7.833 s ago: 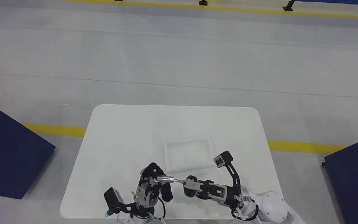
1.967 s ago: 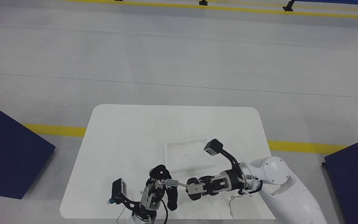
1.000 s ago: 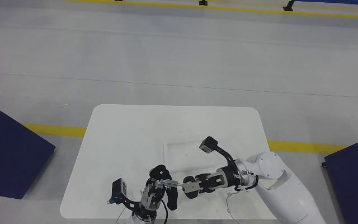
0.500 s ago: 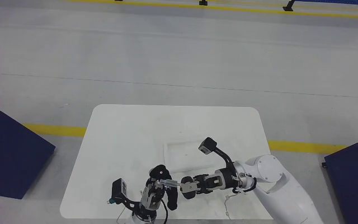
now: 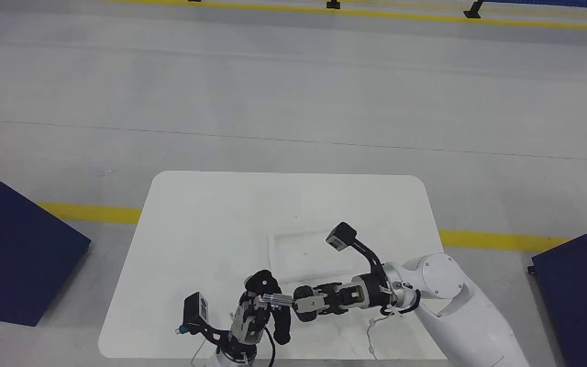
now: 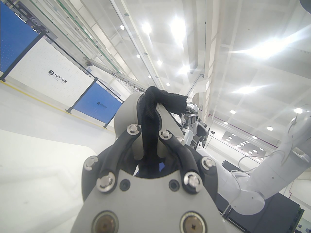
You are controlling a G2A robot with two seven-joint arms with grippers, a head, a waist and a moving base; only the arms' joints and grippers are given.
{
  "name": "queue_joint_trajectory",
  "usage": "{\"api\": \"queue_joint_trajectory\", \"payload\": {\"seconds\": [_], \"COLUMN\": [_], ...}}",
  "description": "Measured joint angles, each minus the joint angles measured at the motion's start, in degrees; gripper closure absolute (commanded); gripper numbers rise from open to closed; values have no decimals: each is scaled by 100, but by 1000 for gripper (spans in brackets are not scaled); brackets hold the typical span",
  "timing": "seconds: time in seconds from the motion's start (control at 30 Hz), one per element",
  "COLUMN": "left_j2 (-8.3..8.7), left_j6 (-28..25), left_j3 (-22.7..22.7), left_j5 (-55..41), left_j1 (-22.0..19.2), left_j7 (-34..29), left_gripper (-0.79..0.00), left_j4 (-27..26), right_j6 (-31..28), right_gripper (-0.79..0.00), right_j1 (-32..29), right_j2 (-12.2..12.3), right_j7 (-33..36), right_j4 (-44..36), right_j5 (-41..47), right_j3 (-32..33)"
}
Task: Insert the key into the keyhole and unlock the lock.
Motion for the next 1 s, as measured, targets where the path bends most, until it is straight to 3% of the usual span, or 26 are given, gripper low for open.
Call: {"api": "queue_joint_trajectory", "payload": {"seconds": [0.43,0.57,1.0], "left_j2": [0,0,0], "left_j6": [0,0,0], "left_j3": [0,0,0], "left_j5": [0,0,0], "left_j1": [0,0,0], "left_j7": [0,0,0], "left_gripper": [0,0,0], "left_j4": [0,0,0], "right_j6": [-114,-119,30], "right_gripper": [-215,0,0], "right_j1": [-438,-546,-539], "right_j2": [93,109,73], "right_j7": [111,107,-150], "right_j4": [-133,-181,-203], "right_j5": [65,69,41], "right_j3": [426,496,315]}}
